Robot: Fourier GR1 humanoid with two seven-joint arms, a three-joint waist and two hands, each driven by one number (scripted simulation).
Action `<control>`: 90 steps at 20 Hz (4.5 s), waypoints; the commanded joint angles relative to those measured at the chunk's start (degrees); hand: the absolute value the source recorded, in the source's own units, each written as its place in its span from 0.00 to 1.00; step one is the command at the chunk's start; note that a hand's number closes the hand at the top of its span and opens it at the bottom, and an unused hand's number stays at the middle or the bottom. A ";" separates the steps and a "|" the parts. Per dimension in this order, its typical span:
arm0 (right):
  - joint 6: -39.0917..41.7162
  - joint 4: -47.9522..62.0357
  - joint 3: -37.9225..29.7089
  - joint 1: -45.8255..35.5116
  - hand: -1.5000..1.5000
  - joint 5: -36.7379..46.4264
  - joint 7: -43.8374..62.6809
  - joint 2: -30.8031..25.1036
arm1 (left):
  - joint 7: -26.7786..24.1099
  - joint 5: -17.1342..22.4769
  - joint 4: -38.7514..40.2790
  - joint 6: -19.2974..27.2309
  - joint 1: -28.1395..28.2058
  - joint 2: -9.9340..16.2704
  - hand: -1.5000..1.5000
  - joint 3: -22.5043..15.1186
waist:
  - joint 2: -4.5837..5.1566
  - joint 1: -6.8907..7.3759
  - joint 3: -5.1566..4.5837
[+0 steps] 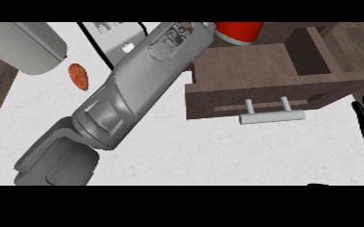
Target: Pick up the can, place it into the drawer and close the drawer
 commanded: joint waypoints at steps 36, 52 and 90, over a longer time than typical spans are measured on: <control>-0.01 -4.73 0.15 -6.44 0.00 7.53 -0.04 -6.40 | -8.50 12.76 4.11 13.39 4.00 0.00 0.00 -13.27 | 0.71 -2.91 -0.04; -2.28 -0.75 12.77 -10.97 0.00 38.81 -5.10 -12.11 | -12.49 18.24 2.19 14.80 1.21 0.00 0.00 -11.39 | 0.04 1.96 -0.11; -44.67 76.87 9.24 -45.25 0.00 70.97 -14.93 -7.40 | 10.27 9.26 -33.87 12.03 19.04 24.77 0.00 -13.56 | -0.76 7.60 -0.04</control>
